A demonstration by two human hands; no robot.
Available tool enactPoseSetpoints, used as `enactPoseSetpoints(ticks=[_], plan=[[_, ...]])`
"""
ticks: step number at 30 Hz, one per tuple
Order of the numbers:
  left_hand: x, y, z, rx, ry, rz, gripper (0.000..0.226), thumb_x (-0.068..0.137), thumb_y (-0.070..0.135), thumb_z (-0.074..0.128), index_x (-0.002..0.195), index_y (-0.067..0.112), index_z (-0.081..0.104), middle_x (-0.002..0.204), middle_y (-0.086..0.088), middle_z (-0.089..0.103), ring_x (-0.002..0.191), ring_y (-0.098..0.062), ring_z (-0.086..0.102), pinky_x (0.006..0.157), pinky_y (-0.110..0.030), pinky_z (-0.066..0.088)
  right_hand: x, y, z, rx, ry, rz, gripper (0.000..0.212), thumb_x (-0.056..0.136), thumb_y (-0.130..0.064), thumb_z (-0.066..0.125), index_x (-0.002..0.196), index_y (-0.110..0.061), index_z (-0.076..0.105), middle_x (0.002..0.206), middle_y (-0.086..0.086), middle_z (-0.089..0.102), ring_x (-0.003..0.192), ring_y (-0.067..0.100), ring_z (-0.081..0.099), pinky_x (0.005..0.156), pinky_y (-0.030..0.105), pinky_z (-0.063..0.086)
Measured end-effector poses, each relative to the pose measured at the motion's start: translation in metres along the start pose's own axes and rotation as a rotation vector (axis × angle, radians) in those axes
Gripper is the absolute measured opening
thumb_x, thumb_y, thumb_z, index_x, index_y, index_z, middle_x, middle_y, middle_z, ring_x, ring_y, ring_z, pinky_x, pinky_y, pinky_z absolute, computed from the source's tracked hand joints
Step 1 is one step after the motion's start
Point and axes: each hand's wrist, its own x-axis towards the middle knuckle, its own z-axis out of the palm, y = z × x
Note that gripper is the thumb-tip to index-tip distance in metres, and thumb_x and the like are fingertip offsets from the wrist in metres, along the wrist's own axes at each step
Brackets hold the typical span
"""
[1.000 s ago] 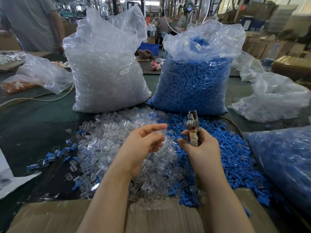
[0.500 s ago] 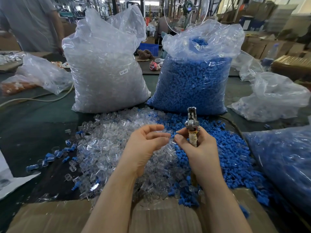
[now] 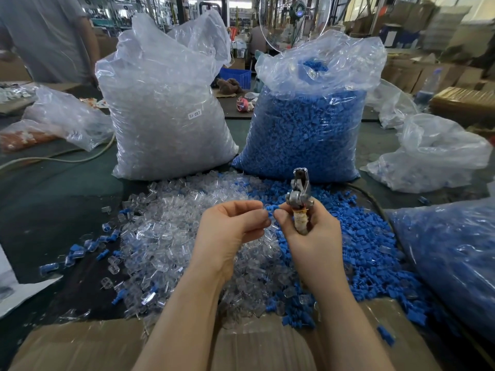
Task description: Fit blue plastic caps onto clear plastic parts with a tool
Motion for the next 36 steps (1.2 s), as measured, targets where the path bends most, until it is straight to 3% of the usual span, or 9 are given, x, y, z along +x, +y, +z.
enactPoseSetpoints(ticks=[12, 19, 25, 36], plan=[[-0.006, 0.004, 0.006, 0.048, -0.007, 0.069, 0.011, 0.075, 0.0, 0.08, 0.078, 0.009, 0.076, 0.077, -0.01, 0.076, 0.074, -0.021, 0.075, 0.063, -0.021, 0.058, -0.004, 0.004, 0.005, -0.107, 0.089, -0.019, 0.011, 0.088, -0.026, 0.071, 0.084, -0.024, 0.06, 0.076, -0.01, 0.065, 0.067, 0.009, 0.061, 0.063, 0.042, 0.052], [-0.009, 0.002, 0.012, 0.133, 0.04, 0.169, 0.012, 0.073, 0.004, 0.084, 0.077, 0.013, 0.077, 0.076, -0.005, 0.076, 0.074, -0.017, 0.074, 0.064, -0.019, 0.056, -0.003, 0.001, 0.006, -0.009, 0.082, 0.071, 0.014, 0.089, -0.022, 0.071, 0.081, -0.03, 0.062, 0.079, -0.013, 0.067, 0.067, 0.007, 0.061, 0.063, 0.035, 0.054], [-0.009, 0.001, 0.015, 0.218, 0.078, 0.241, 0.012, 0.074, 0.006, 0.084, 0.078, 0.014, 0.076, 0.074, -0.002, 0.075, 0.071, -0.012, 0.072, 0.068, -0.023, 0.058, -0.001, -0.003, 0.002, -0.025, 0.053, 0.104, 0.009, 0.088, -0.017, 0.069, 0.083, -0.021, 0.063, 0.077, -0.002, 0.068, 0.072, 0.019, 0.063, 0.071, 0.049, 0.055], [-0.006, -0.005, 0.015, 0.33, 0.124, 0.344, 0.012, 0.08, 0.009, 0.079, 0.078, 0.02, 0.075, 0.074, 0.005, 0.075, 0.071, -0.009, 0.072, 0.069, -0.022, 0.059, 0.0, -0.006, 0.003, -0.096, 0.032, 0.127, 0.011, 0.087, -0.023, 0.069, 0.08, -0.017, 0.064, 0.067, 0.0, 0.063, 0.061, 0.016, 0.056, 0.061, 0.045, 0.05]])
